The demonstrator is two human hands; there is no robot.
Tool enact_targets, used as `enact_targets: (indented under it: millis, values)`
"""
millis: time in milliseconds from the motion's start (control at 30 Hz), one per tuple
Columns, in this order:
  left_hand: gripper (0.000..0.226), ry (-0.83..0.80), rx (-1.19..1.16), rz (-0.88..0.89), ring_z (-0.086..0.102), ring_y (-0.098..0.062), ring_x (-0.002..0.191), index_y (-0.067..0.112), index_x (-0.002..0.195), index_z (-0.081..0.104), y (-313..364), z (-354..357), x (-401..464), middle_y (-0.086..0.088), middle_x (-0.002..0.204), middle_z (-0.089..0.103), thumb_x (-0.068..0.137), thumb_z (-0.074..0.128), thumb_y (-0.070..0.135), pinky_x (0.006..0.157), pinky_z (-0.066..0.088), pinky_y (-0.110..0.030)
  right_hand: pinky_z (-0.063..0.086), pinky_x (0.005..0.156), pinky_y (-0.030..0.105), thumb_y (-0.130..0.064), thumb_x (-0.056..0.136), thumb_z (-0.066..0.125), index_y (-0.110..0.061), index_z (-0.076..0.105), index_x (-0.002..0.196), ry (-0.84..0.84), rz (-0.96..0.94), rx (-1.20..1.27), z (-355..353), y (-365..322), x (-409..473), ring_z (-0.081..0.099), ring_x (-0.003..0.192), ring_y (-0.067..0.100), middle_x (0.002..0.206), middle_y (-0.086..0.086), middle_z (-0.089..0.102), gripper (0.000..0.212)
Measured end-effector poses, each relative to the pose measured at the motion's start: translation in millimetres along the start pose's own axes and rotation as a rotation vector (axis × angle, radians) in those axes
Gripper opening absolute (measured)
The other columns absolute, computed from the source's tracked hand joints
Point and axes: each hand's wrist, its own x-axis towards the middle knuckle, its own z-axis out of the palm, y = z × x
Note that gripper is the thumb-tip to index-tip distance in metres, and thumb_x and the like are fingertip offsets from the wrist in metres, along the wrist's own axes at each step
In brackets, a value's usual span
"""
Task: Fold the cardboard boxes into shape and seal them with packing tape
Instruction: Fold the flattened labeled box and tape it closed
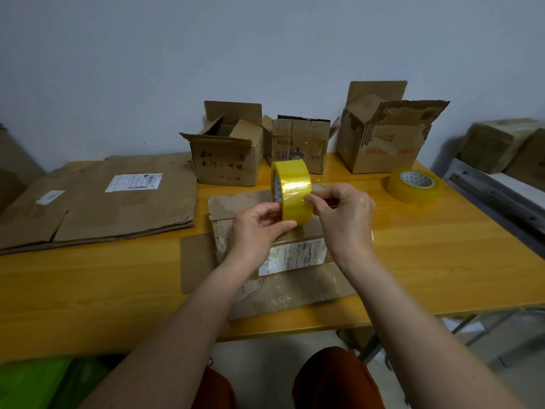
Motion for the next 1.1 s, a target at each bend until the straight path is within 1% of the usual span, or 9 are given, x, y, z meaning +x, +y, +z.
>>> enact_targets:
  millis: [100, 300, 500, 600, 733, 833, 900, 1000, 1100]
  values:
    - [0.038, -0.003, 0.015, 0.006, 0.069, -0.001, 0.086, 0.033, 0.094, 0.067, -1, 1, -1, 0.022, 0.082, 0.071, 0.069, 0.081, 0.008, 0.072, 0.053, -0.013, 0.053, 0.065, 0.022, -0.016, 0.083, 0.072, -0.010, 0.073, 0.087, -0.003, -0.067, -0.081, -3, 0, 0, 0.065, 0.075, 0.013, 0.083, 0.002, 0.070, 0.007]
    - [0.037, -0.015, 0.036, -0.001, 0.069, -0.003, 0.090, 0.030, 0.099, 0.068, -1, 0, 0, 0.016, 0.090, 0.072, 0.071, 0.081, 0.010, 0.078, 0.055, -0.018, 0.052, 0.068, 0.036, -0.009, 0.087, 0.066, -0.002, 0.069, 0.091, -0.082, -0.277, -0.227, -9, 0, 4, 0.061, 0.079, 0.022, 0.089, 0.011, 0.067, 0.008]
    - [0.036, 0.007, 0.090, 0.025, 0.067, 0.004, 0.086, 0.024, 0.105, 0.069, 4, 1, -3, 0.019, 0.089, 0.070, 0.073, 0.079, 0.012, 0.073, 0.051, -0.010, 0.045, 0.066, 0.031, -0.013, 0.094, 0.055, -0.014, 0.054, 0.088, -0.280, -0.353, -0.339, -12, -1, 9, 0.052, 0.076, 0.017, 0.087, 0.001, 0.054, 0.006]
    - [0.038, 0.029, 0.096, 0.011, 0.067, 0.004, 0.085, 0.020, 0.110, 0.069, 5, 1, -2, 0.016, 0.091, 0.071, 0.074, 0.079, 0.015, 0.073, 0.053, -0.013, 0.039, 0.064, 0.027, -0.012, 0.093, 0.054, -0.015, 0.050, 0.086, -0.269, -0.385, -0.322, -7, -1, 3, 0.048, 0.076, 0.016, 0.087, 0.001, 0.051, 0.009]
    - [0.032, 0.028, 0.132, 0.038, 0.067, 0.002, 0.086, 0.034, 0.097, 0.067, 5, 1, -3, 0.016, 0.089, 0.071, 0.074, 0.079, 0.016, 0.079, 0.055, -0.019, 0.042, 0.069, 0.027, -0.001, 0.090, 0.056, -0.005, 0.053, 0.088, -0.248, -0.492, -0.281, -7, 1, 0, 0.046, 0.088, 0.018, 0.098, 0.009, 0.049, 0.005]
    - [0.053, 0.029, 0.098, 0.033, 0.067, -0.004, 0.092, 0.030, 0.120, 0.057, 6, 0, -2, 0.008, 0.095, 0.071, 0.075, 0.078, 0.011, 0.086, 0.055, -0.029, 0.043, 0.068, 0.033, 0.000, 0.089, 0.055, -0.004, 0.053, 0.088, -0.307, -0.547, -0.243, -11, 4, 4, 0.046, 0.083, 0.019, 0.090, 0.008, 0.051, 0.005]
    - [0.087, 0.056, 0.082, 0.054, 0.066, -0.002, 0.092, 0.036, 0.140, 0.034, 6, 2, -4, 0.007, 0.103, 0.068, 0.072, 0.080, 0.009, 0.083, 0.054, -0.022, 0.044, 0.067, 0.035, -0.001, 0.088, 0.056, -0.007, 0.051, 0.086, -0.359, -0.526, -0.185, -14, 6, 7, 0.047, 0.079, 0.019, 0.086, 0.006, 0.052, 0.008]
    - [0.106, 0.160, 0.380, 0.298, 0.056, 0.000, 0.103, 0.043, 0.144, 0.022, 11, 9, -9, 0.003, 0.128, 0.046, 0.065, 0.085, 0.010, 0.080, 0.044, -0.004, 0.046, 0.065, 0.038, -0.001, 0.087, 0.058, -0.011, 0.049, 0.082, -0.408, -0.460, -0.098, -17, 8, 11, 0.050, 0.078, 0.019, 0.084, 0.004, 0.053, 0.014]
    - [0.050, 0.239, 0.676, 0.759, 0.049, -0.023, 0.118, 0.013, 0.117, 0.066, 19, 9, -3, -0.013, 0.126, 0.054, 0.069, 0.081, 0.015, 0.098, 0.037, -0.015, 0.045, 0.066, 0.037, 0.001, 0.085, 0.060, -0.008, 0.051, 0.080, -0.394, -0.494, -0.072, -18, 9, 10, 0.050, 0.079, 0.018, 0.082, 0.005, 0.054, 0.013]
